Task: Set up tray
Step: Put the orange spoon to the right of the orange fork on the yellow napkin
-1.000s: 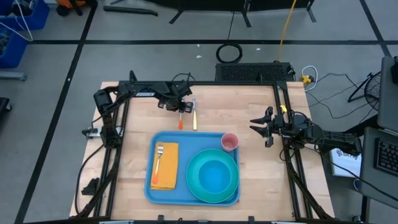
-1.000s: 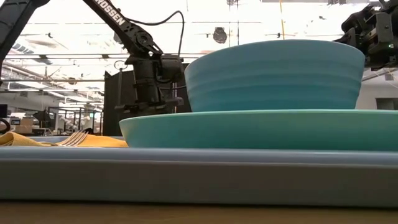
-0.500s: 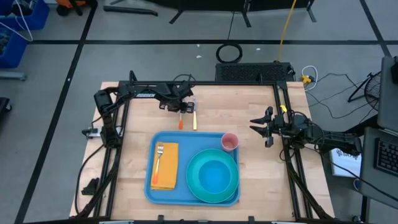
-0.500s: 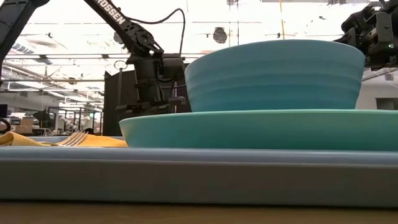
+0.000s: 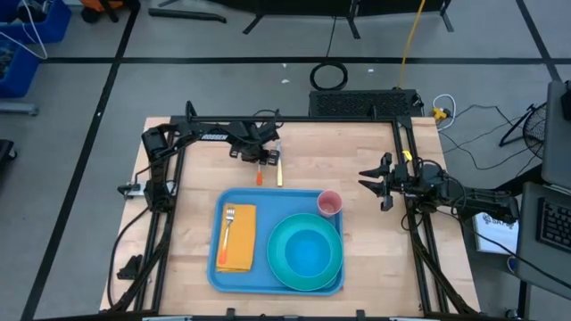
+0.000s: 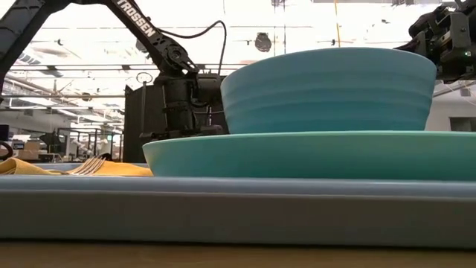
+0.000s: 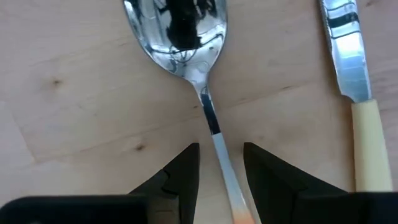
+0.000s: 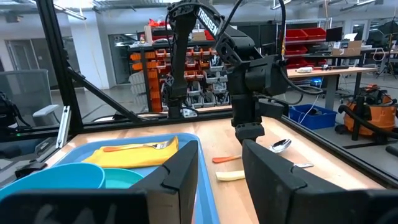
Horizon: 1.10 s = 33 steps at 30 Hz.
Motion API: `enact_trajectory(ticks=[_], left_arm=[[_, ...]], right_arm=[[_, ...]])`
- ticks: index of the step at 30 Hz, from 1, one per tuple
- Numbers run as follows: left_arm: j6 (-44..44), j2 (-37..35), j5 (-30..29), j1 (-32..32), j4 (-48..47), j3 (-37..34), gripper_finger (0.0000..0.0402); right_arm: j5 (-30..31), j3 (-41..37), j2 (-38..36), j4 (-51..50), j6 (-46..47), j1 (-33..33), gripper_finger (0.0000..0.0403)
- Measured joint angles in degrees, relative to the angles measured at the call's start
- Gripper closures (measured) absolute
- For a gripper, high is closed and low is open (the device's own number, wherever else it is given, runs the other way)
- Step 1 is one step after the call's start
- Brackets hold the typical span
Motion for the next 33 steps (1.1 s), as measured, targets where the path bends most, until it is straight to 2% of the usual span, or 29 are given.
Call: enact_trajectory(ticks=[3,7,15,20,23,26,29,33], left_arm=[[1.3,0.0,0.0,0.0,-0.6,0.0,0.0298],[3.8,0.1,-0.8,0.1,-1.4,-0.1,0.0381],[5.4,-1.8,-2.4,-0.3,-1.5,-0.3,0.0392],[6.0,-8.1,-4.3,-2.2,-3.2,-0.6,0.0392],[4.5,-13.3,-8.8,-5.4,-5.9,-0.5,0.0392],[1.9,-18.6,-10.2,-9.8,-9.6,-0.5,0.0392],[-2.9,-22.8,-11.2,-16.2,-14.1,-0.4,0.0392],[-11.3,-24.8,-13.6,-26.4,-17.6,-0.4,0.0392]], right_arm=[[0.0,0.0,0.0,0.0,0.0,0.0,0.0287],[0.0,0.0,0.0,0.0,0.0,0.0,0.0287],[0.1,0.0,0.0,-0.4,0.0,0.0,0.0287],[0.1,0.0,0.0,-0.5,0.0,0.0,0.0287],[0.1,0.0,0.0,-0.6,0.0,0.0,0.0287],[0.1,0.0,0.0,-0.9,0.0,0.0,0.0287],[0.1,0.0,0.0,-0.9,-0.2,0.0,0.0287],[0.1,0.0,0.0,-0.9,-0.2,0.0,0.0287]])
